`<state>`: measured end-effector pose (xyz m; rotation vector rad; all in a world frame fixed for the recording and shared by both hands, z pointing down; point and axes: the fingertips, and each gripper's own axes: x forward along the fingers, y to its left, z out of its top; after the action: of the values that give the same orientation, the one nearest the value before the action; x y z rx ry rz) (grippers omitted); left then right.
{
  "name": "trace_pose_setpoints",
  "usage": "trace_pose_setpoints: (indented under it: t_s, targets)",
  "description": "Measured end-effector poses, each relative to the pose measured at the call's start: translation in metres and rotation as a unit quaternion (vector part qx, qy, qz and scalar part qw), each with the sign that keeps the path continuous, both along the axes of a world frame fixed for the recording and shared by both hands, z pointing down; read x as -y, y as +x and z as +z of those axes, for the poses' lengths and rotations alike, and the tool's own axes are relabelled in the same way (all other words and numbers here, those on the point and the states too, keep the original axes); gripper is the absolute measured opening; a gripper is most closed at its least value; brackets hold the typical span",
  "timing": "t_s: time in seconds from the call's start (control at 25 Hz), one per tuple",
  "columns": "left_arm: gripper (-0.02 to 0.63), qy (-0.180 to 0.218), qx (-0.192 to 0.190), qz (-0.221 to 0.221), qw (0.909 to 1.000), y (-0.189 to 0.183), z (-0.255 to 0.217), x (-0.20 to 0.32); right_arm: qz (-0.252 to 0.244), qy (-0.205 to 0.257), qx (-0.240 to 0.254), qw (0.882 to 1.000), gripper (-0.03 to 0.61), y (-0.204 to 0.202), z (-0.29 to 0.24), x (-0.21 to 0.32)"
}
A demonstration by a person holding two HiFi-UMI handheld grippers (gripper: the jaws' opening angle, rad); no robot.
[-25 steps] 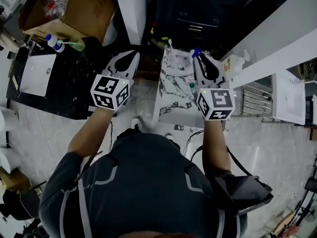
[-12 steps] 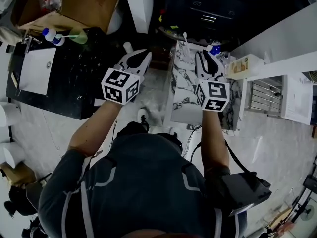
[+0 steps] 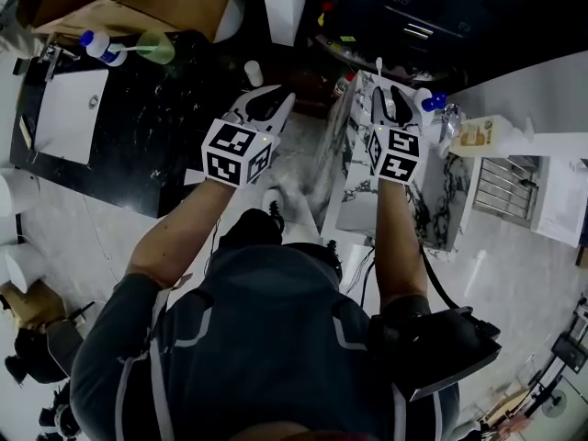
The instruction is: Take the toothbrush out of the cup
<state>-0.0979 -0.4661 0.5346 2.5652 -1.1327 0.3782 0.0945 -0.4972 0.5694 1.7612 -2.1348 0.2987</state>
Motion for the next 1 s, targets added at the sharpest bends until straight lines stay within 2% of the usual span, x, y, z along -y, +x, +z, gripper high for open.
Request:
trace_pose_setpoints:
  t_s: [0.32,0.68,1.0]
  targets:
    - [0.054,-0.014,0.0,0.002,0.9999,-0.017,0.015,0.008,0.039,-0.042,-0.023,0.998,0.146,0.0,0.047,0.028]
    - [0.054,-0.022,-0.008,0.025,0.9994,-0.019,0.02,0.008,0.076,-0.062,-0.04,0.994,0.146,0.011,0.063,0.044]
    - [0.054,-0.026,-0.012,0.049,0.9984,-0.013,0.024,0.002,0.063,-0.088,-0.07,0.992,0.143,0.008,0.067,0.048]
